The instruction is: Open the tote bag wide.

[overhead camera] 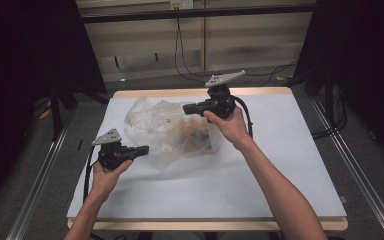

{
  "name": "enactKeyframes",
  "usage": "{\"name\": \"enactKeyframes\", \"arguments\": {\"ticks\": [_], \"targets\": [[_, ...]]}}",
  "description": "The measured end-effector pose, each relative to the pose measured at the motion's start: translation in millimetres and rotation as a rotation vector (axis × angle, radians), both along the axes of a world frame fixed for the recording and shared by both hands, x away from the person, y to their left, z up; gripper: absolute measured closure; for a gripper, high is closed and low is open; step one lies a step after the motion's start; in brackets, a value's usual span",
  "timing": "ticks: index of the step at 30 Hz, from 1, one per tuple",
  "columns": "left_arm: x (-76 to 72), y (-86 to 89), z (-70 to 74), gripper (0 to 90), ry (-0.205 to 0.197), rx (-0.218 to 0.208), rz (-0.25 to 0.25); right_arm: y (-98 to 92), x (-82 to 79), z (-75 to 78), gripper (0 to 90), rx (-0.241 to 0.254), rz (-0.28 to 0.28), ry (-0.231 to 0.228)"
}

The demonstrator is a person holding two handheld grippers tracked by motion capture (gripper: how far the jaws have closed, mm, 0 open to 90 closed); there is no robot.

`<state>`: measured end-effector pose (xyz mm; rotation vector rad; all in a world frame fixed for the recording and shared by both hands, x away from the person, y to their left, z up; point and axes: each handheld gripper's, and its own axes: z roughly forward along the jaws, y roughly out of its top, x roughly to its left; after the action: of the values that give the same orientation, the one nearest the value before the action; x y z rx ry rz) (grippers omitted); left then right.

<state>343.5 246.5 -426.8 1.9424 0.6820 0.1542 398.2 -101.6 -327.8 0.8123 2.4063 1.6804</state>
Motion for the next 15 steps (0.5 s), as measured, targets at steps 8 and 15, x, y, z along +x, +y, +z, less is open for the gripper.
{"name": "enactKeyframes", "arguments": {"ticks": [8, 15], "targets": [[-10.2, -9.0, -21.2, 90.0, 0.048, 0.047, -0.043, -11.4, -26.9, -6.6, 90.0, -0.002, 0.043, -0.021], [-17.0, -15.3, -30.5, 90.0, 0.071, 0.069, -0.072, -20.1, -49.0, -18.4, 90.0, -0.016, 0.067, -0.025]]}}
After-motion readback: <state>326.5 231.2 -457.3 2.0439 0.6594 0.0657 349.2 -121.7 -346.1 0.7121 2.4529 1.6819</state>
